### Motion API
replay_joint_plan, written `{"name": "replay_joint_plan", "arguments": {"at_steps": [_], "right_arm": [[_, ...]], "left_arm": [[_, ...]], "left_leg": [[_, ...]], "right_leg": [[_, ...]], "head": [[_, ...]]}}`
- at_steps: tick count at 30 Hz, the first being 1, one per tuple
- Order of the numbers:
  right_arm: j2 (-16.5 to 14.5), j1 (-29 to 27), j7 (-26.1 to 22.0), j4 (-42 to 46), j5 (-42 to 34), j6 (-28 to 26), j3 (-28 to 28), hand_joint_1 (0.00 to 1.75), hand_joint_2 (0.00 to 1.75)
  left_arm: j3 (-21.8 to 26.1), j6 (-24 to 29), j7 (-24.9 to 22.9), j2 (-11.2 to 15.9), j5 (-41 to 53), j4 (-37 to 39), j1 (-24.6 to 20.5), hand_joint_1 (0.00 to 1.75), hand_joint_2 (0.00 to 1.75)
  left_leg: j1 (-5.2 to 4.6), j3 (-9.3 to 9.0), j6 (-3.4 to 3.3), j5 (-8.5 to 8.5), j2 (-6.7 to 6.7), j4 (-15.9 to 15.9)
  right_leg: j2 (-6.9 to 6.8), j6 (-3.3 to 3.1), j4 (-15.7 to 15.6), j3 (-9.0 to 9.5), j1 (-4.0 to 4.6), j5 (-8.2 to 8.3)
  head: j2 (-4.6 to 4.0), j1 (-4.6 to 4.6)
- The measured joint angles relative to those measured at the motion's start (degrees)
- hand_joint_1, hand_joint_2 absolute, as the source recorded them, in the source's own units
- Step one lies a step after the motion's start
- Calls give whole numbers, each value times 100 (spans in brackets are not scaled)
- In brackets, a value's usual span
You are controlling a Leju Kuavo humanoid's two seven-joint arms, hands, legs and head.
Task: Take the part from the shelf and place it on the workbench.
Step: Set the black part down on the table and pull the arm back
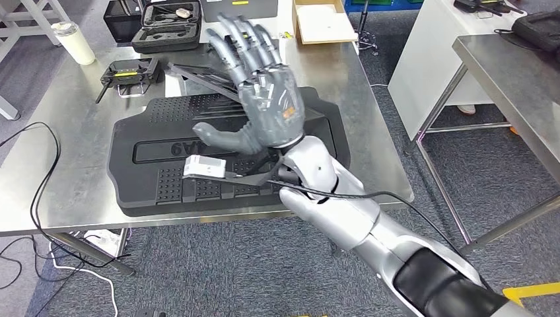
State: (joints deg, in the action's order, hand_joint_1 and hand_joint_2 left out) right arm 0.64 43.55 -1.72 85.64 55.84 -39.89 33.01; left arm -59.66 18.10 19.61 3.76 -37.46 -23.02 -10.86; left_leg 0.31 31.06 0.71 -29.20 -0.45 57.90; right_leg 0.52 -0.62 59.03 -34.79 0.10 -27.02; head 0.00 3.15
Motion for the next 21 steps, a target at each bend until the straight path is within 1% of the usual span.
{"name": "replay_joint_plan", "arguments": {"at_steps": [4,6,8,14,18,21], "right_arm": [[-3,-238,-187,405,126,1,-379,0,0],[-27,-387,-465,582,232,1,-556,0,0],[-95,-565,-840,742,321,2,-772,0,0],[-439,-1080,-1972,1019,476,2,-1403,0,0],[-714,-1348,-2463,1139,428,4,-1812,0,0],[-890,-1500,-2692,1198,340,6,-2028,0,0]], "left_arm": [[-2,1,-13,-1,27,0,-19,0,0],[-3,4,-33,-2,43,0,-27,0,0],[-4,10,-54,-4,55,0,-37,0,0],[-5,90,-59,-5,45,0,-43,0,0],[-5,160,-25,-5,29,0,-38,0,0],[-5,242,11,-6,15,0,-35,0,0]], "left_leg": [[0,-2,0,0,2,0],[0,-3,0,0,1,0],[0,-3,0,0,0,0],[0,-2,-2,-2,1,0],[0,-2,-1,-3,1,-1],[0,-2,0,-4,1,-1]], "right_leg": [[2,1,0,2,0,1],[1,1,0,4,0,1],[1,1,0,5,0,1],[1,1,0,5,0,0],[1,1,0,5,0,0],[1,2,0,5,0,0]], "head": [[0,0],[0,1],[0,1],[0,0],[0,1],[0,0]]}}
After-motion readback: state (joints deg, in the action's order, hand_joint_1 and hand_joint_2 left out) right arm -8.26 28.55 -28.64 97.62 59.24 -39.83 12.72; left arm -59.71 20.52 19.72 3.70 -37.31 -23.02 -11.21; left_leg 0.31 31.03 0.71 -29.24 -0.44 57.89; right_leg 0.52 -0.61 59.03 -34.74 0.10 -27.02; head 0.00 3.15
